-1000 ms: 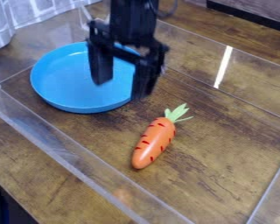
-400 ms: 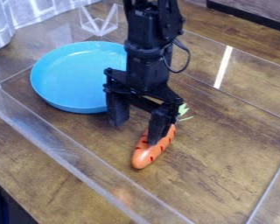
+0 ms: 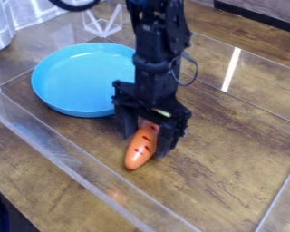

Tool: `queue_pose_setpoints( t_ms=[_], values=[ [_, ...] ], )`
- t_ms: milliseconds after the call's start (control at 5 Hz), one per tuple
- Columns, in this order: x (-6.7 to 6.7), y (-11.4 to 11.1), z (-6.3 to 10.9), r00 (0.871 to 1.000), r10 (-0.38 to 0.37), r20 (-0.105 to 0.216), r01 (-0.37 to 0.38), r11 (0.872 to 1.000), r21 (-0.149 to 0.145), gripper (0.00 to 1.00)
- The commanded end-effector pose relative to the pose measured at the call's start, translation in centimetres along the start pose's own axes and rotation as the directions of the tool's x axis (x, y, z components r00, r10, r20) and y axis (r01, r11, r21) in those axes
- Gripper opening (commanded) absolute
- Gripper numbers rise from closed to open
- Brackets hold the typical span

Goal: Put the carrot in the blue tray

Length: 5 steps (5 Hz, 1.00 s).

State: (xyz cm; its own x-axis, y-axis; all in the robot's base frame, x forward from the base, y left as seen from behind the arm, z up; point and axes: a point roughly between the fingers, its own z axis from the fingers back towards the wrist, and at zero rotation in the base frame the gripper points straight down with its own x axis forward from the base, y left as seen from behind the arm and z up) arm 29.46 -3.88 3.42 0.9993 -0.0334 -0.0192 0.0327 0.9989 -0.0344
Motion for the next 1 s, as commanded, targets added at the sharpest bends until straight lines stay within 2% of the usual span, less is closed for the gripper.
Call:
queue_pose_setpoints(
  t_ms=[0,200,800],
  values=[
    [1.0,-0.6,0.6,0.999,-0.021,0.049,0.021,1.000,0.001,1.00],
    [1.2,-0.6,-0.3,0.999,-0.025,0.039,0.025,1.000,0.005,0.00],
    [2.3,-1.0,-0.2,0.998,-0.028,0.057,0.028,1.000,-0.001,0.00]
  ],
)
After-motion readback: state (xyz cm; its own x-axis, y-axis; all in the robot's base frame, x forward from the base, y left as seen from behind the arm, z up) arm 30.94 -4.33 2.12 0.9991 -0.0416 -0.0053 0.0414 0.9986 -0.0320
